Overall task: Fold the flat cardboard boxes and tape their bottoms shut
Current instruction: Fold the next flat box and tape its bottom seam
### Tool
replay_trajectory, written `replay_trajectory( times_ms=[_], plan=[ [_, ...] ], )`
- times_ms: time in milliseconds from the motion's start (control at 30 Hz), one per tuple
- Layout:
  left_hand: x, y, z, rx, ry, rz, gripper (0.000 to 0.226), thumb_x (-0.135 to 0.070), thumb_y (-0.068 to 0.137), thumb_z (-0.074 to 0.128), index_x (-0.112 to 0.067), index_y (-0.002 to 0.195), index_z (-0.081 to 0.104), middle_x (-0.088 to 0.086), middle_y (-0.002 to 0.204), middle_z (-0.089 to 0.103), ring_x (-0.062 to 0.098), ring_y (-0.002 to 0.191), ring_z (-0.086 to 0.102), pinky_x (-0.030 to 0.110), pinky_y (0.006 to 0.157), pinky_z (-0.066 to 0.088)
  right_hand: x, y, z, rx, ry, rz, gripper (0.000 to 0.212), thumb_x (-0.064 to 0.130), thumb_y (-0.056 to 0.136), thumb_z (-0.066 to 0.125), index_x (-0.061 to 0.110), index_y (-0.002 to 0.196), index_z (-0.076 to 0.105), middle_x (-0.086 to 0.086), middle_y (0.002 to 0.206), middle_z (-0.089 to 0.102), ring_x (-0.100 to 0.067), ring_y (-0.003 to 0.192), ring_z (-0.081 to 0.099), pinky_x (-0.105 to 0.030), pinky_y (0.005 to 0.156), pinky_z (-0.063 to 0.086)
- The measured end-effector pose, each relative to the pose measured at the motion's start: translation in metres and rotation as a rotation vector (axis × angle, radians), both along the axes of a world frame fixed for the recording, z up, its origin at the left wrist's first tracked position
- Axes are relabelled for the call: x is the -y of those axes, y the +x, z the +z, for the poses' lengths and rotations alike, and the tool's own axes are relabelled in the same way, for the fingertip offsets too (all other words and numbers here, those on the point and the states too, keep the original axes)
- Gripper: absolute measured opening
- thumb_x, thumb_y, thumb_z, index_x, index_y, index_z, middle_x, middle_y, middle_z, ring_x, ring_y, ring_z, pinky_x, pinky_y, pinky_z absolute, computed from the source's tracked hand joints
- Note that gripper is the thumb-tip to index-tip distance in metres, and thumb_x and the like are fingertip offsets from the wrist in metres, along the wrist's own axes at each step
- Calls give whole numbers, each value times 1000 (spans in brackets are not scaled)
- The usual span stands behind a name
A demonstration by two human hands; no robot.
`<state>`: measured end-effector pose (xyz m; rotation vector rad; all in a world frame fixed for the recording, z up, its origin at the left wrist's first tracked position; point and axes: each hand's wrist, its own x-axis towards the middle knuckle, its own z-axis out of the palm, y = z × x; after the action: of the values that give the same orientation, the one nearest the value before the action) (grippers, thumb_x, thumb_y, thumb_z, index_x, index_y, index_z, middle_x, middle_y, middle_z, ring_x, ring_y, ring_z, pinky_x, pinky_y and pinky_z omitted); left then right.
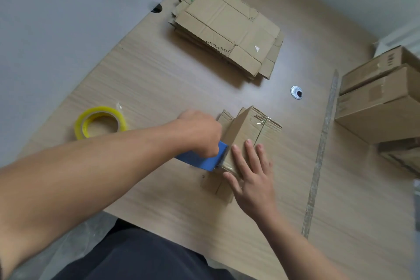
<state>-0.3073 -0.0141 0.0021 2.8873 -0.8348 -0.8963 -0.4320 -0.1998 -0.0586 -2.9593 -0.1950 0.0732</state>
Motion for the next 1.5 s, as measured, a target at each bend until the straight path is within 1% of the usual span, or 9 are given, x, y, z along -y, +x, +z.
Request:
replay_trajectory(
  times_ms=[133,233,333,533,867,1000,1233,1367,1500],
  plan=[
    [11,-18,10,100,55,28,9,-28,78,50,-21,73,53,-1,72,53,27,71,52,27,54,30,-8,1,3,-12,-26,-31,68,65,89,45,28,146,49,-9,158,36,-36,146,29,-67,106,31],
    [17,-31,8,168,78,36,19,-27,83,55,-21,95,68,1,98,67,26,92,67,27,63,36,-14,3,4,10,-38,-34,69,64,86,60,25,143,53,-12,154,40,-39,145,32,-70,104,31],
    [13,-37,2,171,20,120,28,-29,86,56,-23,111,66,2,109,68,27,101,66,28,66,36,-21,9,6,-42,-106,-51,72,67,85,59,26,143,49,-10,155,36,-38,146,25,-73,105,25],
    [-41,-45,-1,112,-144,365,34,-33,80,51,-37,113,56,-7,86,55,24,78,49,27,51,23,-28,14,2,-43,-142,-85,60,62,89,54,23,134,50,-10,151,33,-39,144,20,-75,104,21],
    [-77,-50,-17,118,-273,462,50,-44,80,50,-53,129,44,-12,103,64,20,90,58,31,68,49,-19,16,0,-136,49,-106,58,58,90,57,37,141,36,0,157,10,-23,147,-6,-67,114,2],
    [-83,-37,-15,127,-299,468,55,-45,81,52,-57,134,40,-12,104,64,20,89,56,30,68,48,-17,17,6,-152,72,-128,65,72,84,53,38,138,38,5,154,9,-21,148,-4,-64,114,3],
    [-90,-15,-10,97,-340,396,57,-48,78,48,-59,133,36,-16,101,63,16,87,56,30,69,49,-28,16,16,-207,-4,-150,55,57,94,51,32,141,38,-1,158,10,-26,150,-5,-69,113,4],
    [-95,-5,-5,72,-410,391,61,-52,73,43,-62,133,34,-20,106,63,13,90,57,29,69,48,-37,22,28,-231,-58,-170,59,53,84,49,37,137,27,0,144,17,-27,147,6,-72,112,9],
    [-104,2,-2,73,-433,387,60,-51,79,48,-60,137,37,-19,111,64,14,94,57,30,73,49,-44,48,40,-243,81,-467,82,77,77,44,49,146,9,3,145,18,-24,137,18,-58,107,26]
  ],
)
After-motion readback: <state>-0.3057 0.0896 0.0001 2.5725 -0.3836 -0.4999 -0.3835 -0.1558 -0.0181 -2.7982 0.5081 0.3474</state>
